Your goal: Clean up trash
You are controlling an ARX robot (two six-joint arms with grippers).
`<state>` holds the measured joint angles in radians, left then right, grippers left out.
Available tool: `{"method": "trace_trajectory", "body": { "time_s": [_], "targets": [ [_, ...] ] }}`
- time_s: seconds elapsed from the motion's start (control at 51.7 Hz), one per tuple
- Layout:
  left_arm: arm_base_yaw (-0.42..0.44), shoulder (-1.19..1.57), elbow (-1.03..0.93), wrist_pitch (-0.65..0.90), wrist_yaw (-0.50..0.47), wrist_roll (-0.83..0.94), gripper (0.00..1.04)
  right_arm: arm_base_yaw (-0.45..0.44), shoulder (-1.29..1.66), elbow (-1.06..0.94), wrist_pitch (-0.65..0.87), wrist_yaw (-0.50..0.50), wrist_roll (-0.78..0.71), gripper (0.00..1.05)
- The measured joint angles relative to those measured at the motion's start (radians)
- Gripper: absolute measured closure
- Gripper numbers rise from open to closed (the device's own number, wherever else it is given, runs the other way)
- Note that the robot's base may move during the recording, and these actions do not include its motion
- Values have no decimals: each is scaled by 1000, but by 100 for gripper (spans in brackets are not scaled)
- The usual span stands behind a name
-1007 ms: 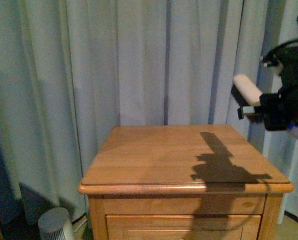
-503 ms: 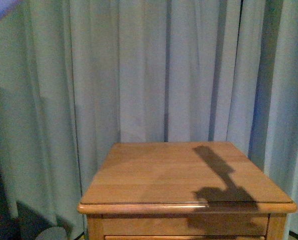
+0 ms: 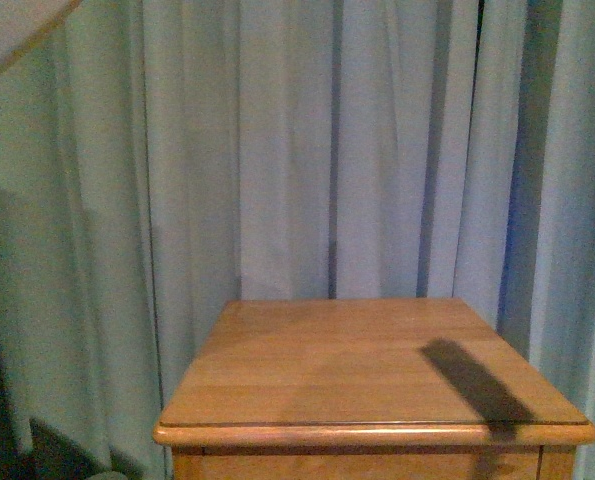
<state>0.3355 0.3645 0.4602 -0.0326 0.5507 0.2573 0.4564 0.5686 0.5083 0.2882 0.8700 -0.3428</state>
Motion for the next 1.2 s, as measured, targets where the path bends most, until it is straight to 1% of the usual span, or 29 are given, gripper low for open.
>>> {"method": "trace_trajectory", "body": {
  "time_s": [0.058, 0.155, 0.271, 1.2],
  "targets": [
    [0, 0, 0, 0, 0, 0, 76, 48, -43, -27, -20, 55, -8, 83],
    [0, 0, 0, 0, 0, 0, 76, 156, -124, -74, -23, 161, -32, 83],
    [0, 0, 0, 0, 0, 0, 76, 199, -142, -97, -11, 190, -42, 83],
    [0, 0, 0, 0, 0, 0, 76, 208, -145, -118, -16, 193, -19, 83]
  ]
}}
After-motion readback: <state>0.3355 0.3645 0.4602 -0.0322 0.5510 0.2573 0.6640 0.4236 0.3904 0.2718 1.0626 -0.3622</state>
